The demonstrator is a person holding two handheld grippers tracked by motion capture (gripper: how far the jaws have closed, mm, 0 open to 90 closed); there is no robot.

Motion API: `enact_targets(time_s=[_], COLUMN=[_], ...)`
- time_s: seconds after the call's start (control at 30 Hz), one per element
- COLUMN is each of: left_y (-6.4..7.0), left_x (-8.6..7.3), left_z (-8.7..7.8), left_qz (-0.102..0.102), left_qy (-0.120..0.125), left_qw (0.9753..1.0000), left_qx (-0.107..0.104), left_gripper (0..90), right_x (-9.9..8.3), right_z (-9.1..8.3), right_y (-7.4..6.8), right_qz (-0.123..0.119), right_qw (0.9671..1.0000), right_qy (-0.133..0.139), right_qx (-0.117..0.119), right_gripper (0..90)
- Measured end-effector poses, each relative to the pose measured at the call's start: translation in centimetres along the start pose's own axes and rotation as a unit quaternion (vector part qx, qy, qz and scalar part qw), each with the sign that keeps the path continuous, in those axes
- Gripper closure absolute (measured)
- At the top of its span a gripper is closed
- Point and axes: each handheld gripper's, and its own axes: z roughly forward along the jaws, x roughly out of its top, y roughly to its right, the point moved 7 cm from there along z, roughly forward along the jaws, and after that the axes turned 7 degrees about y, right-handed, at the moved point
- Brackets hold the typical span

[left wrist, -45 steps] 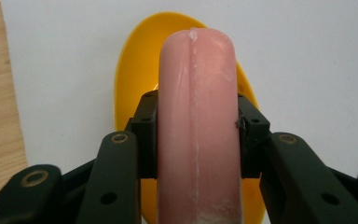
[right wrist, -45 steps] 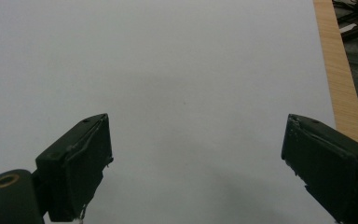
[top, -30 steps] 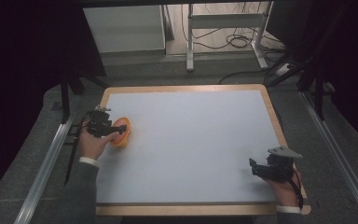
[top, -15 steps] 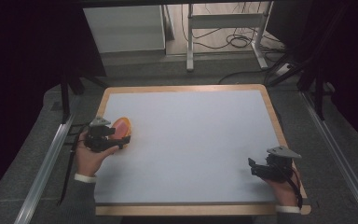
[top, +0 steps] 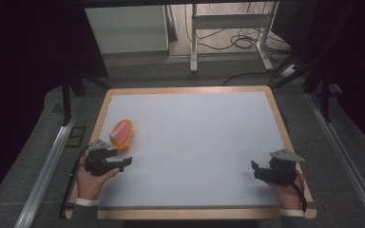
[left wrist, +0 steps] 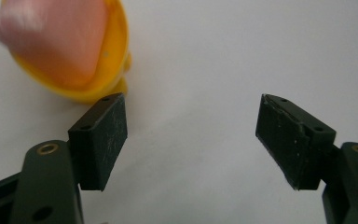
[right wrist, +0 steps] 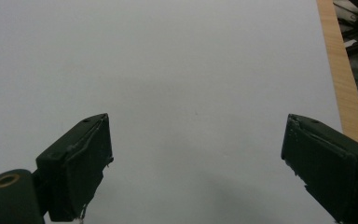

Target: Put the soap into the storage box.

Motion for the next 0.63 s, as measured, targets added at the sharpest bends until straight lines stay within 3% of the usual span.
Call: enact_targets(time_s=[0.23,0.63], left_y=[-0.28,-0.29], left_x=[-0.89,-0.64], left_z=[-0.20,0.38], left_qz=[-0.011,0.002], left_qy=[0.000,-0.007], left_qw=[0.9999,1.0000], left_qx=[0.005,-0.002], left_gripper=[25.9,25.6], right_x=[0.28,0.30], right_z=[-0.08,-0.04], right_y=[-0.39,-0.47], right_qz=[-0.002,-0.004], right_qw=[1.0000,1.0000], right_qy=[0.003,0.003], right_qx=[0.004,0.006], right_gripper=[9.0,9.0])
